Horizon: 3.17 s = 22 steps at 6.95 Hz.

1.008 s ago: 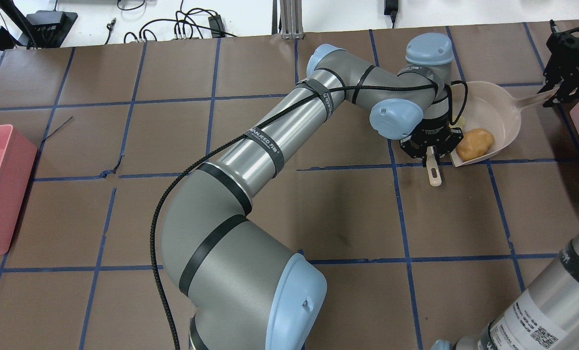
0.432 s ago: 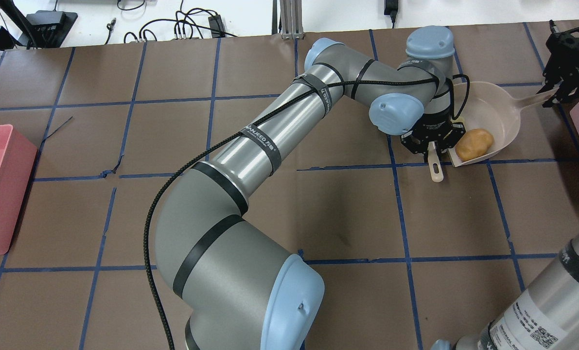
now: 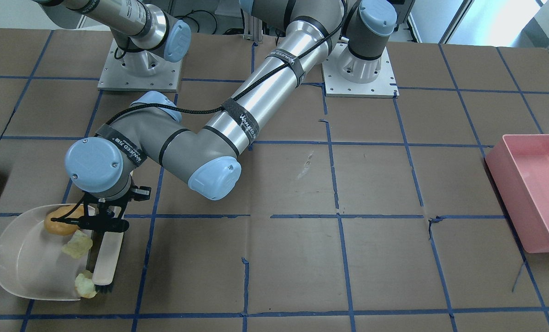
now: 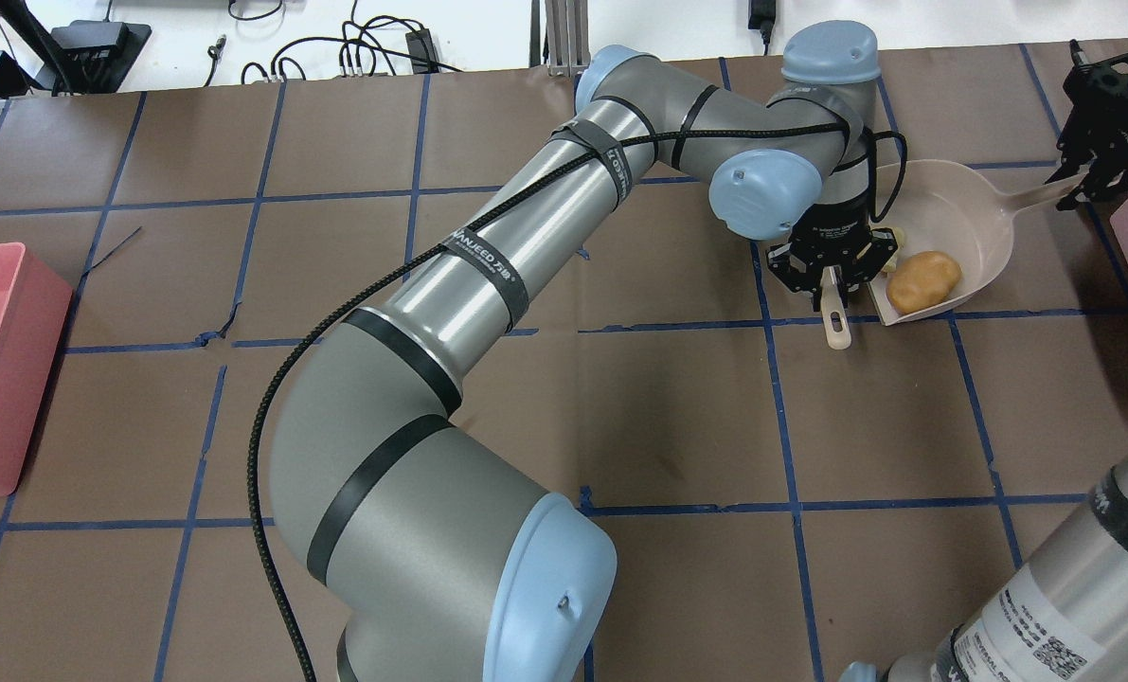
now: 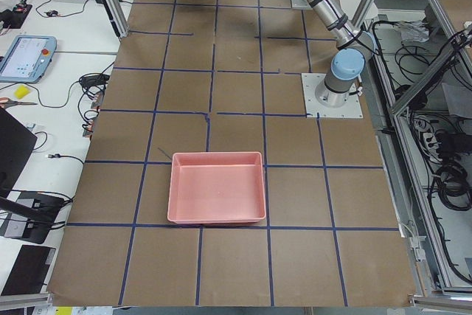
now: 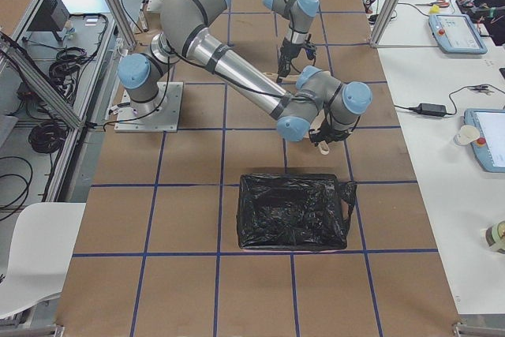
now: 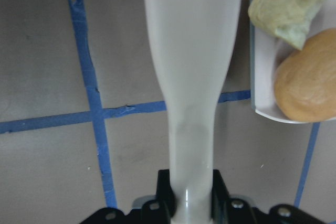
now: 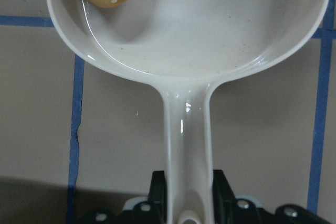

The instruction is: Sweep and dump trash in nearest bin

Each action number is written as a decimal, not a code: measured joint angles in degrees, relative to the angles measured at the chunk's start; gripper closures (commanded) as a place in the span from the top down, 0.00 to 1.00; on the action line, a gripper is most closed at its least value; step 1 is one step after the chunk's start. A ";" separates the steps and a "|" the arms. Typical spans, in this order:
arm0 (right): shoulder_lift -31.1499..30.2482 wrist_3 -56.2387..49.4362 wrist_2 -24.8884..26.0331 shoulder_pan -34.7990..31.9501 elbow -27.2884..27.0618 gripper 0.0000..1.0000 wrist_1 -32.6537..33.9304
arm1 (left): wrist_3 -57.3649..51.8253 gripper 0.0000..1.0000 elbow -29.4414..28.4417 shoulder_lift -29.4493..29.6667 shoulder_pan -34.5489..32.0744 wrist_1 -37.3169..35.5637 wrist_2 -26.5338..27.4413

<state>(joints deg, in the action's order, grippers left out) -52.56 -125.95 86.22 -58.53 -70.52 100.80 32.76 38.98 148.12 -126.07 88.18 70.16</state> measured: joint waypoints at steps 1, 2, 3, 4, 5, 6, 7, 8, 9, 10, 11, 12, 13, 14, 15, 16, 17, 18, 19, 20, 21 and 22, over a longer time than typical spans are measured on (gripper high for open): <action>0.00 -0.01 0.02 0.00 0.02 0.01 -0.05 | -0.30 0.17 0.14 0.13 0.19 2.00 0.31; -0.03 -0.03 0.04 0.00 0.03 0.01 -0.06 | -0.31 0.18 0.22 0.30 0.26 4.59 1.08; -0.04 -0.01 0.02 0.00 0.02 0.01 -0.07 | -0.13 0.18 0.20 0.44 0.28 6.54 1.77; -0.04 -0.02 0.01 0.00 -0.05 0.01 -0.07 | 0.09 0.18 0.02 0.63 0.29 7.34 2.08; -0.06 -0.05 -0.02 0.00 -0.10 0.01 -0.07 | 0.29 0.18 -0.28 0.75 0.29 7.60 2.06; -0.08 -0.07 -0.08 0.00 -0.15 0.01 -0.07 | 0.45 0.18 -0.52 0.78 0.29 7.67 1.89; -0.09 -0.08 -0.14 0.00 -0.19 0.01 -0.07 | 0.86 0.18 -0.83 0.88 0.30 7.70 1.69; -0.09 -0.08 -0.16 -0.02 -0.21 0.01 -0.07 | 1.44 0.18 -1.13 0.91 0.26 7.70 1.50; -0.09 -0.08 -0.17 -0.06 -0.22 0.01 -0.07 | 1.91 0.19 -1.28 0.89 0.04 7.71 1.37; -0.09 -0.10 -0.18 -0.07 -0.23 0.01 -0.07 | 2.35 0.19 -1.33 0.92 -0.32 7.64 1.32; -0.09 -0.14 -0.18 -0.09 -0.23 0.01 -0.07 | 2.64 0.19 -1.35 0.97 -0.56 7.47 1.28; -0.09 -0.16 -0.18 -0.09 -0.21 0.01 -0.07 | 2.91 0.19 -1.36 1.06 -0.69 6.96 1.21; -0.09 -0.16 -0.18 -0.09 -0.20 0.01 -0.09 | 3.16 0.19 -1.36 1.28 -0.76 5.96 1.02; -0.09 -0.15 -0.18 -0.09 -0.21 0.01 -0.16 | 3.29 0.19 -1.36 1.59 -0.84 5.06 0.76; -0.09 -0.11 -0.18 -0.09 -0.20 0.01 -0.21 | 3.33 0.19 -1.40 1.77 -1.03 4.48 0.65; -0.12 -0.09 -0.18 -0.09 -0.18 0.01 -0.24 | 3.35 0.19 -1.41 1.73 -1.41 4.25 0.63; -0.15 -0.08 -0.16 -0.09 -0.15 0.01 -0.25 | 3.36 0.19 -1.40 1.67 -1.76 4.18 0.67; -0.14 -0.08 -0.14 -0.09 -0.15 0.01 -0.25 | 3.36 0.19 -1.42 1.65 -1.91 4.14 0.73; -0.12 -0.08 -0.15 -0.09 -0.14 0.01 -0.25 | 3.36 0.19 -1.43 1.64 -1.95 4.11 0.77; -0.10 -0.08 -0.17 -0.09 -0.14 0.01 -0.25 | 3.34 0.19 -1.40 1.66 -1.98 4.11 0.86; -0.10 -0.08 -0.17 -0.09 -0.14 0.01 -0.25 | 3.30 0.19 -1.38 1.72 -1.99 4.10 0.98; -0.09 -0.08 -0.18 -0.09 -0.14 0.01 -0.25 | 3.26 0.19 -1.37 1.77 -1.98 4.05 1.06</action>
<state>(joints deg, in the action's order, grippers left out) -52.65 -126.03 86.05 -58.62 -70.66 100.55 36.02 37.61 149.89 -128.05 92.24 71.23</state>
